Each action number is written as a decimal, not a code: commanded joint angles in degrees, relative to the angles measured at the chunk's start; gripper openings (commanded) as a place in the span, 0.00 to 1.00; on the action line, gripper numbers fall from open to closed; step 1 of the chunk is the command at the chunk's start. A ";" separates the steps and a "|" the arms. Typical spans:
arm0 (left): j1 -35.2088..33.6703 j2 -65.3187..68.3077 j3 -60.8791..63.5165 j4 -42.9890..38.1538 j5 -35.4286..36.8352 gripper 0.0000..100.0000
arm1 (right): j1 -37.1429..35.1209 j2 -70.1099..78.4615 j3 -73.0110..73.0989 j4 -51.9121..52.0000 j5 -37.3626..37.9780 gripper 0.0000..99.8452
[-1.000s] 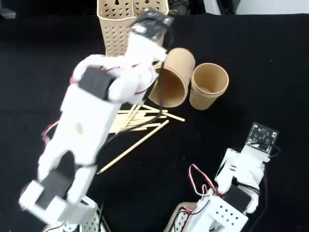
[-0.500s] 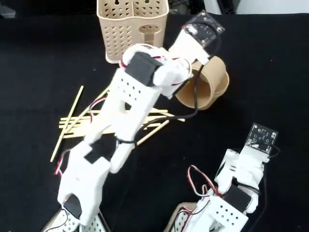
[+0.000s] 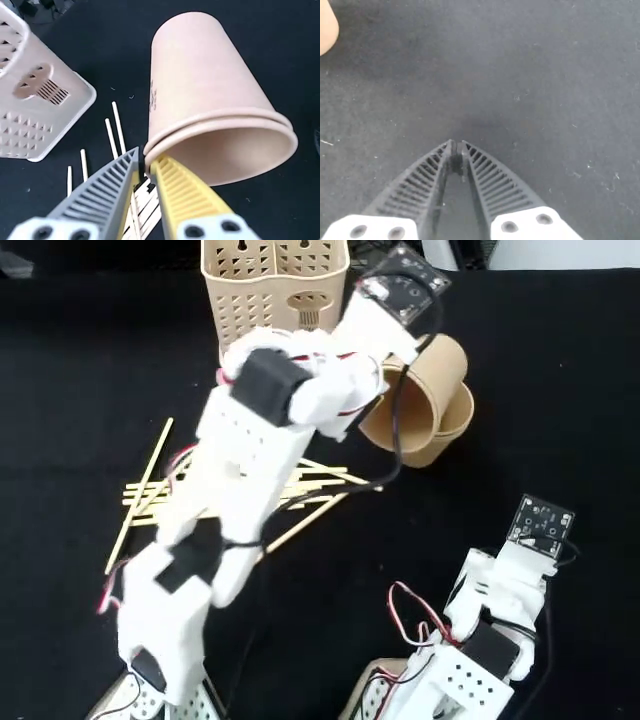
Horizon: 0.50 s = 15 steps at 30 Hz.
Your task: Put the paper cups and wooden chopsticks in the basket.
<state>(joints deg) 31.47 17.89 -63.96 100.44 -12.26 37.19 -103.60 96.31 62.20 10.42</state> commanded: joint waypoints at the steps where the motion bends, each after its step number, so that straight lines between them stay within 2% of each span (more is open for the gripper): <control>1: -0.48 -8.88 10.07 0.44 0.53 0.03 | 0.53 -4.09 -0.66 -1.23 -0.53 0.01; 9: -2.95 -22.24 39.60 0.44 -0.09 0.03 | 0.44 -4.09 -0.66 -1.32 -0.53 0.01; 15: -2.95 -27.16 57.54 0.44 -7.30 0.03 | 0.44 -4.09 -0.66 -1.32 -0.53 0.01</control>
<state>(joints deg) 29.19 -5.49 -12.44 100.44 -16.66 37.19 -103.60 96.31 62.20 10.42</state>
